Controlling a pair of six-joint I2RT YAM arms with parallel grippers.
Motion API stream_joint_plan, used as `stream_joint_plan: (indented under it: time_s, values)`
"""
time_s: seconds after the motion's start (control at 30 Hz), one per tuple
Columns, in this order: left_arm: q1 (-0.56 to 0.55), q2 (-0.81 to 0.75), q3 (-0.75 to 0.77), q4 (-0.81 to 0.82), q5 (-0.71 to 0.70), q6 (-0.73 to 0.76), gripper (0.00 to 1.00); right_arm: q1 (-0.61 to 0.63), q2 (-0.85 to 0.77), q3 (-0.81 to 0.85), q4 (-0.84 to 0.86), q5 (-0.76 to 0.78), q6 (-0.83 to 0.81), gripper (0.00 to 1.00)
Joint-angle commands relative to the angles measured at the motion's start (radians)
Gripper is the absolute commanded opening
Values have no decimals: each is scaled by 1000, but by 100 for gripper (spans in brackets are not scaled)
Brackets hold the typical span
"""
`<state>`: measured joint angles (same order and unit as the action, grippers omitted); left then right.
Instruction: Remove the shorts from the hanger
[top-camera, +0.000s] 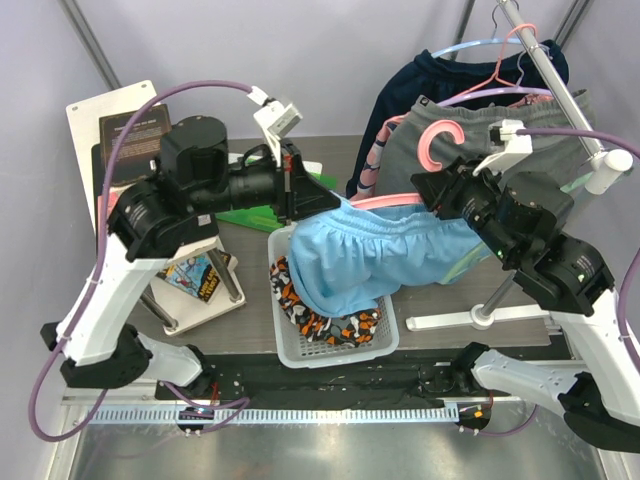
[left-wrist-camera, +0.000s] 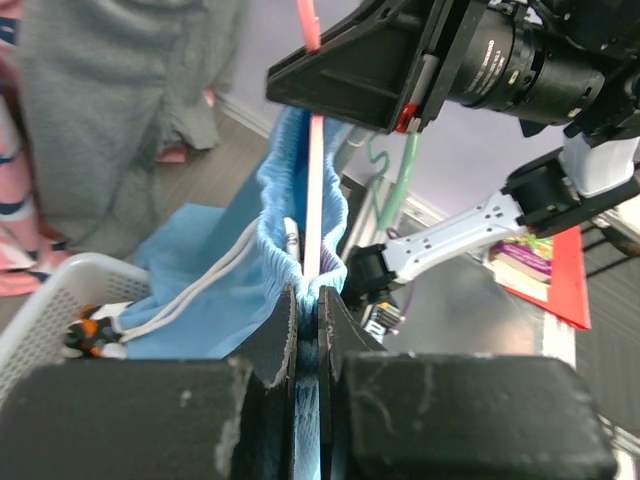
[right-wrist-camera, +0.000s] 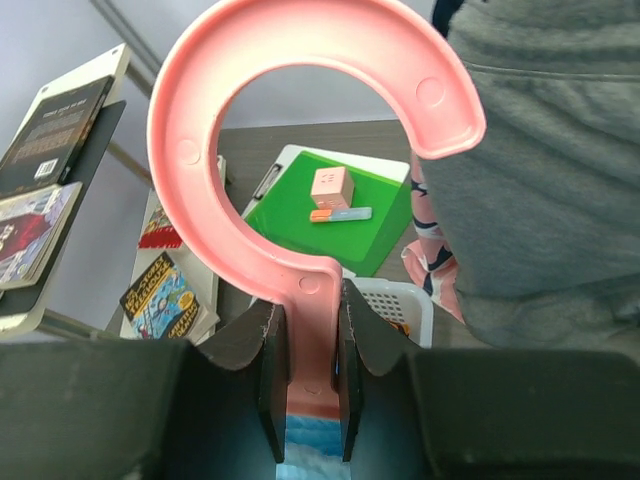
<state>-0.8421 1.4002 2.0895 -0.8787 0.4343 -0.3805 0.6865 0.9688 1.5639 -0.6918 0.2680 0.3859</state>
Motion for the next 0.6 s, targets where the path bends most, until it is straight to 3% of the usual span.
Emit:
stream_joint_plan:
  time_s: [0.0, 0.33, 0.57]
  values:
    - [5, -138, -58, 67, -104, 66, 0, -1, -67, -11, 86, 189, 76, 1]
    - [5, -277, -203, 113, -256, 92, 0, -2, -126, -44, 138, 312, 182, 1]
    - [5, -345, -334, 253, -295, 45, 0, -1, -180, -107, 212, 344, 343, 1]
